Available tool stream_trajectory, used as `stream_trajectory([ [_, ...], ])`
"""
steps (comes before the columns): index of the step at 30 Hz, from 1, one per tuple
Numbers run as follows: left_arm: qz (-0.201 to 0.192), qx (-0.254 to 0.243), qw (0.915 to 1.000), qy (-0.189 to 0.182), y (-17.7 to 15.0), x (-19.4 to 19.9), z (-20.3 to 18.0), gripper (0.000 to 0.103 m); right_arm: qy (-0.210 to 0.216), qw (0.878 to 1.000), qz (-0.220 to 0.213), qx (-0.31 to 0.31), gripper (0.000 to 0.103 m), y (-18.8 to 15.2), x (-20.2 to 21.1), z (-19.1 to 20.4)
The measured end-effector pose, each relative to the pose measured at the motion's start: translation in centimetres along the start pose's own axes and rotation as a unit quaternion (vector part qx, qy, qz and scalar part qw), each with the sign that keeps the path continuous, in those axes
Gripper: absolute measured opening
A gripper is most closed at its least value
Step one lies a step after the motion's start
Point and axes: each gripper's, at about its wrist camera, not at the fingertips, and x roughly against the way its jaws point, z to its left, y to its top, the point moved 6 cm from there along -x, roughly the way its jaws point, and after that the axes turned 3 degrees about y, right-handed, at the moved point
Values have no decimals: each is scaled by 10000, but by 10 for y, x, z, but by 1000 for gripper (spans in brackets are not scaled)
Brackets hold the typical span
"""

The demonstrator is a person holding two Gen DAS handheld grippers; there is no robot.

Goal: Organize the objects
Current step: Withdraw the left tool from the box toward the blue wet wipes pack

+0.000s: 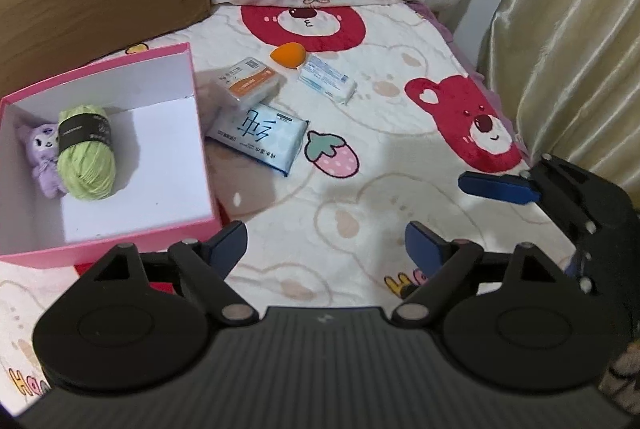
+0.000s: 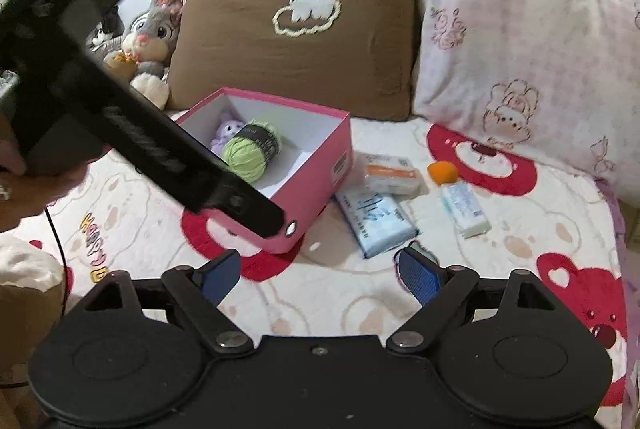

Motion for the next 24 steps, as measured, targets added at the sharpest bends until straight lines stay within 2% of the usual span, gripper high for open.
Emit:
stream_trajectory([
  [3, -17, -85, 9999, 54, 11, -17, -6, 86, -150, 9997, -200, 39, 89, -2, -8, -9],
  [6, 11, 111, 9999, -43, 14, -29, -5, 86, -264, 9993, -267, 21, 89, -4, -22, -21],
  [9, 1, 330, 9994, -82, 15, -39, 1, 86, 10, 9989, -309, -349, 89, -8, -31, -35],
  [12, 9, 282, 9996, 47, 19, -53, 3, 86, -60, 9979, -382, -521, 89, -10, -39, -47],
  [18, -209, 96, 9991, 350, 33, -86, 0, 84, -80, 9984, -499, -250, 89, -18, -62, -52],
  [20, -230, 98, 9990, 371, 42, -100, 1, 82, -158, 9985, -505, -135, 89, -21, -76, -54],
  [22, -76, 213, 9994, 255, 48, -116, 4, 77, -166, 9983, -544, -112, 89, -24, -86, -55],
  [24, -2, 270, 9994, 235, 51, -129, 7, 68, -224, 9986, -427, -216, 89, -27, -102, -58],
])
